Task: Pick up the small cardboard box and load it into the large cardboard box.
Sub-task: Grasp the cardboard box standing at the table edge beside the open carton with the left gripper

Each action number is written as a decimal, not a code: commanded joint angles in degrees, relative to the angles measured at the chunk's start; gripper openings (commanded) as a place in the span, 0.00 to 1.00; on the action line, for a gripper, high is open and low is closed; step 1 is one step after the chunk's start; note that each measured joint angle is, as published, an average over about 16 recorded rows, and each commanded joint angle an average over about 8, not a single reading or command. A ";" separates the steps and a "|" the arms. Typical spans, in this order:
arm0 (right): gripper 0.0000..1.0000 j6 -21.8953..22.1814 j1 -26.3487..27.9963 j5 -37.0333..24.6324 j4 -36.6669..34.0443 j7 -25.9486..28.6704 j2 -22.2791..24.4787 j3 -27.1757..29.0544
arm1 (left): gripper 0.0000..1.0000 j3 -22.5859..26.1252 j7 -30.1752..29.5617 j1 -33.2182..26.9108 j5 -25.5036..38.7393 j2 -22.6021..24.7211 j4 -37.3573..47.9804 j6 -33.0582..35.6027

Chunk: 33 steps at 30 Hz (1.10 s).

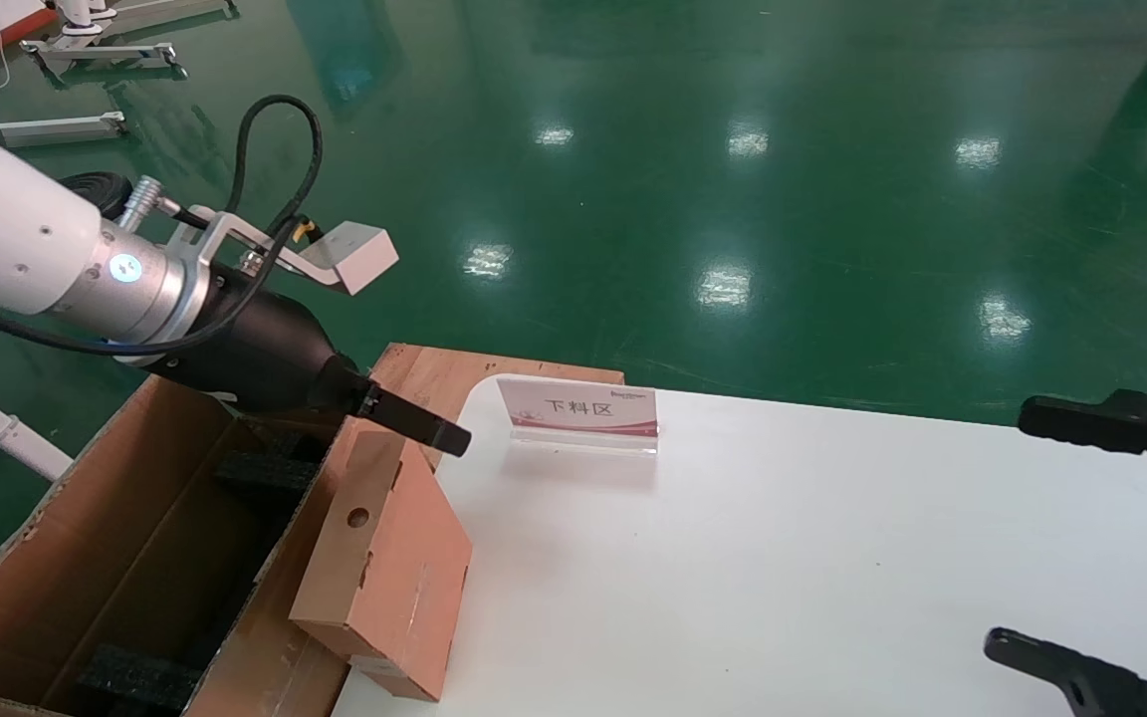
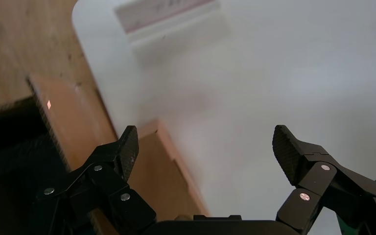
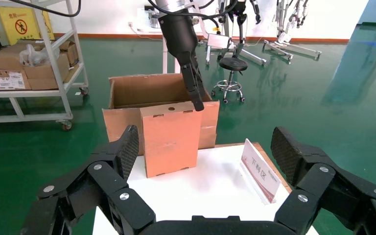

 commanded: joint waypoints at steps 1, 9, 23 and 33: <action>1.00 0.00 0.00 0.01 0.00 0.00 0.00 -0.01 | 1.00 3.20 -1.92 -1.94 0.26 0.25 0.01 0.06; 1.00 0.02 0.01 0.03 0.00 -0.02 0.02 -0.04 | 1.00 15.69 -8.73 -8.72 0.35 1.84 0.05 0.06; 1.00 0.04 0.02 0.07 0.00 -0.05 0.04 -0.10 | 1.00 30.71 -16.44 -16.41 3.35 5.15 -0.45 -2.86; 1.00 0.06 0.03 0.09 0.00 -0.07 0.06 -0.14 | 1.00 30.60 -14.97 -16.32 0.64 3.93 -0.50 -6.12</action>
